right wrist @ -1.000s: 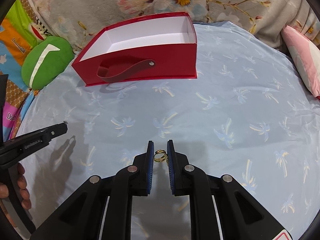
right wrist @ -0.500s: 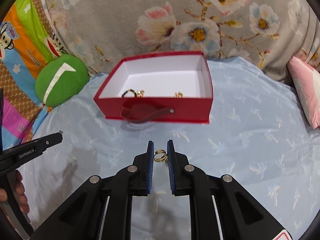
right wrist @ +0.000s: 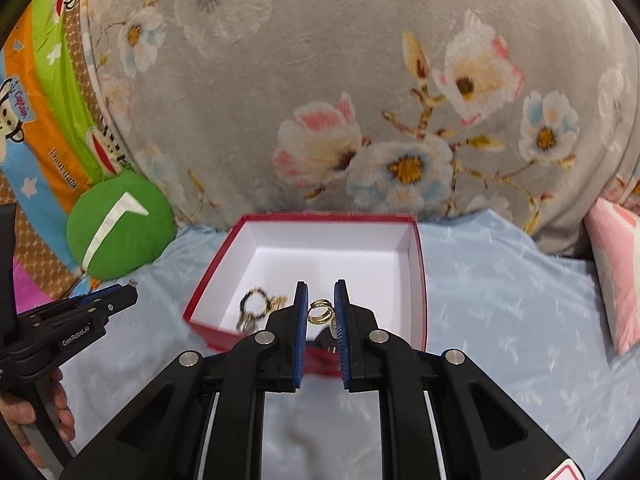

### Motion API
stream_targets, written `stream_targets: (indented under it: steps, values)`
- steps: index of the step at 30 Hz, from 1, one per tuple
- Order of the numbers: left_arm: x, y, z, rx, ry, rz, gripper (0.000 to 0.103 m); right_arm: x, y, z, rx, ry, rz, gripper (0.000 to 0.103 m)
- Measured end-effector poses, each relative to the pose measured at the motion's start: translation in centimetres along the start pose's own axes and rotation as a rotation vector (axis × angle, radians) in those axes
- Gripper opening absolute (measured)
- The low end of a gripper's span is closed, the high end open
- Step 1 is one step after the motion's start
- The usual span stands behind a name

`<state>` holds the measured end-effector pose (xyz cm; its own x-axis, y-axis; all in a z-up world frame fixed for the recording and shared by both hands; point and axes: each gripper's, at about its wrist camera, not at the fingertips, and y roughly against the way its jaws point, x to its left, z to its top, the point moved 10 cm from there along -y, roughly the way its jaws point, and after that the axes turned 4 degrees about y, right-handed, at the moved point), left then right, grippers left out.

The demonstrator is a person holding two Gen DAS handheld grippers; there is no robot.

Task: Organize jewelry
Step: 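Carry both rings over the red box with both grippers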

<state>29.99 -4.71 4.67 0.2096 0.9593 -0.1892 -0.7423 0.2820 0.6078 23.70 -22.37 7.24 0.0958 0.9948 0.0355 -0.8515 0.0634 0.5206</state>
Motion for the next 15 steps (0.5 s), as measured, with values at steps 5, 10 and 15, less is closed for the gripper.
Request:
stream_targets:
  steps: [5,10,15]
  values:
    - [-1.1,-4.8,3.0,0.009,0.003,0.001,0.018,-0.6,-4.4,2.9,0.002,0.002,-0.009,0.012]
    - [-1.7,-10.2,3.4,0.058,-0.002,0.011,0.018,-1.3,-9.3,3.4,0.036,-0.002,-0.023,0.012]
    - [-1.9,-14.5,2.2,0.124,-0.008,0.027,0.019,-1.6,-13.1,2.2,0.083,0.015,-0.043,0.014]
